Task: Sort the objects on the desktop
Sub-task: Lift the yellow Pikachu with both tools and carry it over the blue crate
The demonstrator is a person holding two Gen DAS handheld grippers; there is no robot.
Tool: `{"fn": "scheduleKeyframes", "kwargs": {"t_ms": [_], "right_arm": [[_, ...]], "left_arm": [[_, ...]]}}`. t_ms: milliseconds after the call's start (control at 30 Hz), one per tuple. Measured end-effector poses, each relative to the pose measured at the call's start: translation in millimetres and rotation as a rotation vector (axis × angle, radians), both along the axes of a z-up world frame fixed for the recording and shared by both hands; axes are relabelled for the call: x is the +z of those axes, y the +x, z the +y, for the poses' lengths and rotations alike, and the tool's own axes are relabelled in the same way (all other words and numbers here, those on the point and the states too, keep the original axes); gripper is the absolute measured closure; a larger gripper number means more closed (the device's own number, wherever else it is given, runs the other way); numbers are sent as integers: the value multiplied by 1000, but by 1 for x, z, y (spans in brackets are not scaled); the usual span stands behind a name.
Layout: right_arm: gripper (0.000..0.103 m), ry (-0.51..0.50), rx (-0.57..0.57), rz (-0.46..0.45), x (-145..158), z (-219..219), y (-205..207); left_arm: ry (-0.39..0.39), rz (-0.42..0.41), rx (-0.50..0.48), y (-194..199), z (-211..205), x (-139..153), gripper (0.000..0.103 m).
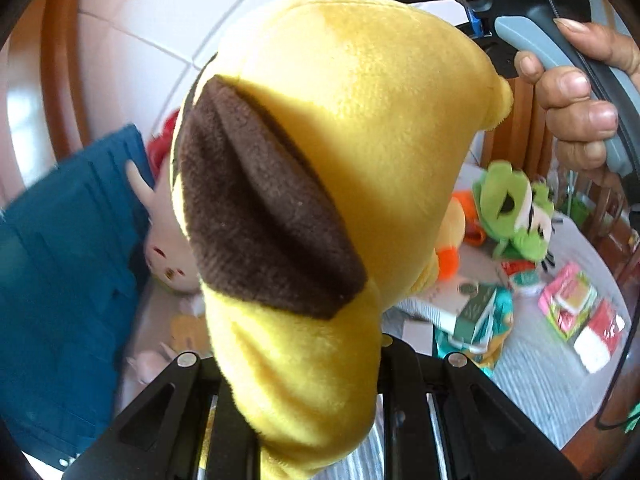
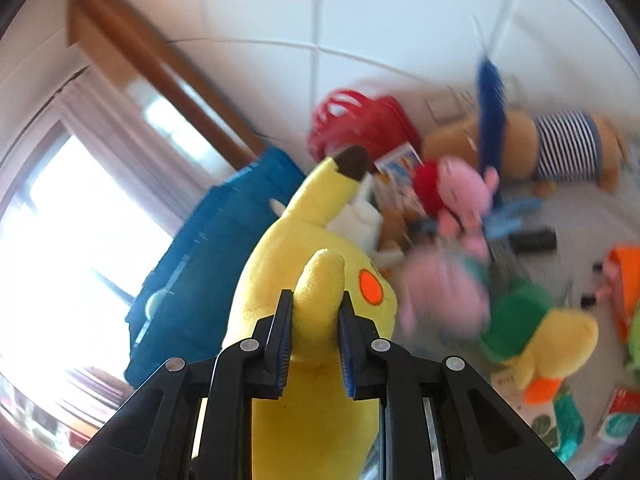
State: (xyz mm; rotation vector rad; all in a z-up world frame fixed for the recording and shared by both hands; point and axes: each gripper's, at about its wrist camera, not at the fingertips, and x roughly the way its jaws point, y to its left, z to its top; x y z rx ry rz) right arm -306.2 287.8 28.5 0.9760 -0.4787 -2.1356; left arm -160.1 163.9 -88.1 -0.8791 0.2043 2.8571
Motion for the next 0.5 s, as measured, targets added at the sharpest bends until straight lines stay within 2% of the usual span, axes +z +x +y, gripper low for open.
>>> {"fn": "scheduleKeyframes", "kwargs": {"t_ms": [200, 500], "right_arm": [[83, -44, 77, 93, 58, -40, 7], [83, -84, 201, 237, 135, -133, 30]], "left_arm": [[-14, 63, 54, 6, -27, 42, 86], [-13, 122, 136, 21, -105, 111, 86]]}}
